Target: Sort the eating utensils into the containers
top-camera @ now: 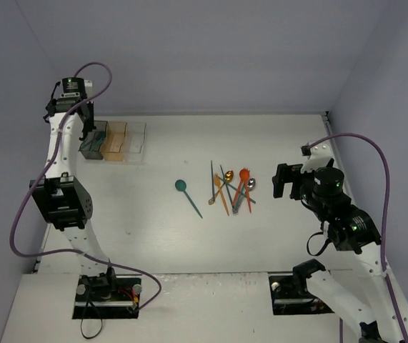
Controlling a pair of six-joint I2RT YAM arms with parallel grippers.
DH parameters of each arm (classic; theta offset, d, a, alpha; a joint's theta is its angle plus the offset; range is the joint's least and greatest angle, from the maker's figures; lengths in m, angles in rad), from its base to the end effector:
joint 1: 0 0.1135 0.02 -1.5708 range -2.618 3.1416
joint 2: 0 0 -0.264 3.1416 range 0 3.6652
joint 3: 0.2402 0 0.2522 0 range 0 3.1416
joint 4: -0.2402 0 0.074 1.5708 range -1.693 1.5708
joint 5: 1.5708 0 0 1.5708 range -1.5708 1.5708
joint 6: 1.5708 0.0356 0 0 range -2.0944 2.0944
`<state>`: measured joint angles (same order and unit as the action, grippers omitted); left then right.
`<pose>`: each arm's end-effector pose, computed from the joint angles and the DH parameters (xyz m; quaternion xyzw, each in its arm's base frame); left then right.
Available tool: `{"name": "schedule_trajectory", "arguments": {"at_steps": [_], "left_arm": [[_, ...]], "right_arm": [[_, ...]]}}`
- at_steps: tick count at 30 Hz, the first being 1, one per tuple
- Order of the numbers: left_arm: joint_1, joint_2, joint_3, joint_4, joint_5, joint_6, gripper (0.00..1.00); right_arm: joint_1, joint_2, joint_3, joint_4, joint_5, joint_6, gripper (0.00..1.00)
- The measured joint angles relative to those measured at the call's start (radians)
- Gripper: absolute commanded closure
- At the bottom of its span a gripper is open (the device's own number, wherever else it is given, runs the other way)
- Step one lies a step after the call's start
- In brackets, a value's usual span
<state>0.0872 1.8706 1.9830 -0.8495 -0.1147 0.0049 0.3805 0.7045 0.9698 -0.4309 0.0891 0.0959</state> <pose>0.4137 0.0403 0.3793 -0.0607 0.9111 0.0710 0.4014 0.1381 0.0518 0.3886 -0.0796 0.7588 0.1193 0.6354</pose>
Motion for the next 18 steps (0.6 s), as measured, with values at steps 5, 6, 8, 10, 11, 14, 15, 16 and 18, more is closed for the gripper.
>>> {"name": "schedule_trajectory", "arguments": {"at_steps": [5, 6, 8, 10, 11, 14, 15, 16, 18], "left_arm": [[0.068, 0.172, 0.127, -0.063, 0.006, 0.096, 1.0], [0.069, 0.205, 0.148, -0.072, 0.006, 0.11, 1.0], [0.07, 0.261, 0.18, -0.089, 0.006, 0.132, 1.0], [0.071, 0.309, 0.199, -0.103, 0.009, 0.148, 1.0], [0.072, 0.327, 0.205, -0.11, 0.012, 0.152, 1.0], [0.077, 0.375, 0.222, -0.13, 0.017, 0.162, 0.99], [0.079, 0.388, 0.23, -0.136, 0.018, 0.164, 0.99], [0.083, 0.399, 0.237, -0.14, 0.021, 0.165, 0.99], [0.088, 0.413, 0.245, -0.145, 0.028, 0.165, 0.99]], "right_arm": [[0.0, 0.084, 0.015, 0.001, -0.001, 0.0, 0.0], [0.0, 0.098, 0.017, 0.002, -0.001, 0.0, 0.0], [0.0, 0.12, 0.019, 0.002, -0.002, 0.001, 0.0], [0.0, 0.136, 0.02, 0.003, -0.007, 0.001, 0.0], [0.0, 0.142, 0.02, 0.003, -0.009, 0.002, 0.0], [0.0, 0.156, 0.02, 0.004, -0.011, 0.004, 0.0], [0.0, 0.159, 0.02, 0.004, -0.011, 0.004, 0.0], [0.0, 0.16, 0.02, 0.004, -0.011, 0.004, 0.0], [0.0, 0.162, 0.02, 0.004, -0.011, 0.005, 0.0]]}}
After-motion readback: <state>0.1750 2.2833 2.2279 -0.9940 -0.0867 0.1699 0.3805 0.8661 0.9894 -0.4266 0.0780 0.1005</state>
